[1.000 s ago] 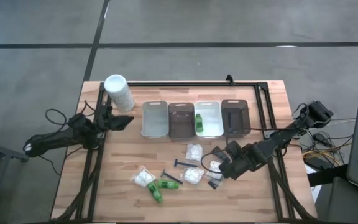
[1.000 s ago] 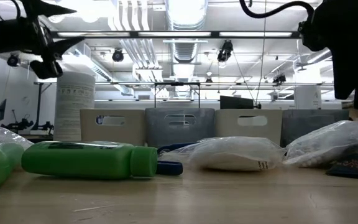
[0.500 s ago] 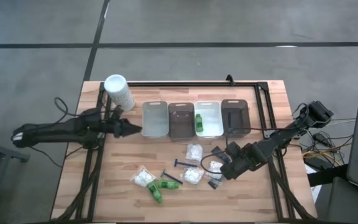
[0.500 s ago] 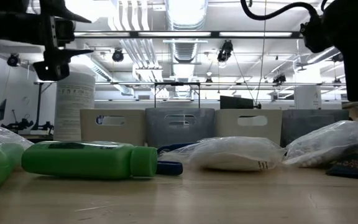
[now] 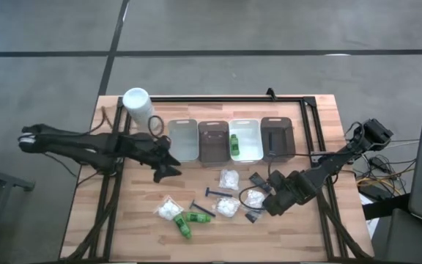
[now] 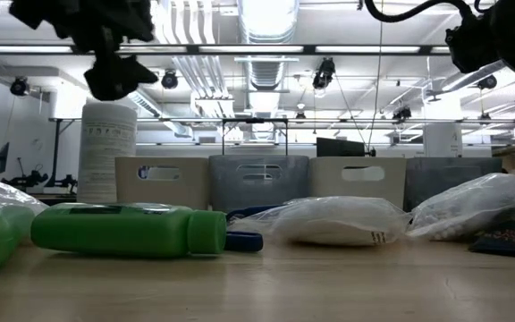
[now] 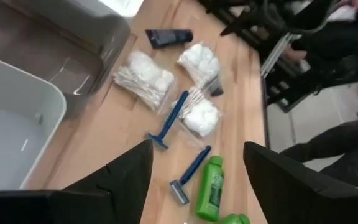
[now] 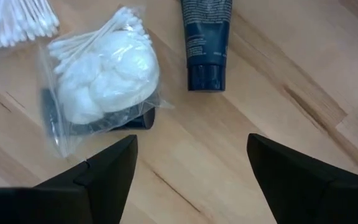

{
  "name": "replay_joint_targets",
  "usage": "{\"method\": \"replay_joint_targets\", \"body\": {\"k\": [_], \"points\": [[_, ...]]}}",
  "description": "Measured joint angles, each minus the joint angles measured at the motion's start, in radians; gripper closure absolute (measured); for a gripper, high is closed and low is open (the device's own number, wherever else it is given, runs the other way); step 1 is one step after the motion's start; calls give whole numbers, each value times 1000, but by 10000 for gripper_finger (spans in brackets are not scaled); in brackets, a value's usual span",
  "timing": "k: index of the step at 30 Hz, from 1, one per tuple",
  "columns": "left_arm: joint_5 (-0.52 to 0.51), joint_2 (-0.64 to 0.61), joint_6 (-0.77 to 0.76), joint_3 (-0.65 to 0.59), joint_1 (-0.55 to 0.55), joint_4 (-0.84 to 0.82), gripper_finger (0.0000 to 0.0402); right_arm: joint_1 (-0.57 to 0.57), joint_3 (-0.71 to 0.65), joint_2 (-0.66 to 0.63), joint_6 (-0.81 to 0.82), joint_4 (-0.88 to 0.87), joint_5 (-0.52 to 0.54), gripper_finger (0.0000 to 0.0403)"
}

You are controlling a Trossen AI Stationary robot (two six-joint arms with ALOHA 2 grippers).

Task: Pick & Place Travel size toiletries
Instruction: Put the top blue shave cream into the left black bin

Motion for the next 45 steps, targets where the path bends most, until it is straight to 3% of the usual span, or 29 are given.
{"method": "replay_joint_targets", "body": {"k": [8,13,22,27,39,45], "points": [[7,107,-21,32,-2,2,145,-24,-29,1,3,-10,82,82],[6,131,-29,29,-2,1,145,-54,-65,1,-78,20,105,73],[6,123,-53,29,-3,13,145,-95,-180,2,-194,253,107,65],[6,123,-50,29,-3,13,145,-99,-185,3,-264,262,162,80],[-2,124,-37,28,-3,15,145,-100,-201,157,-323,363,130,115],[-2,124,-25,28,-12,47,145,-99,-178,179,-331,359,128,156]]}}
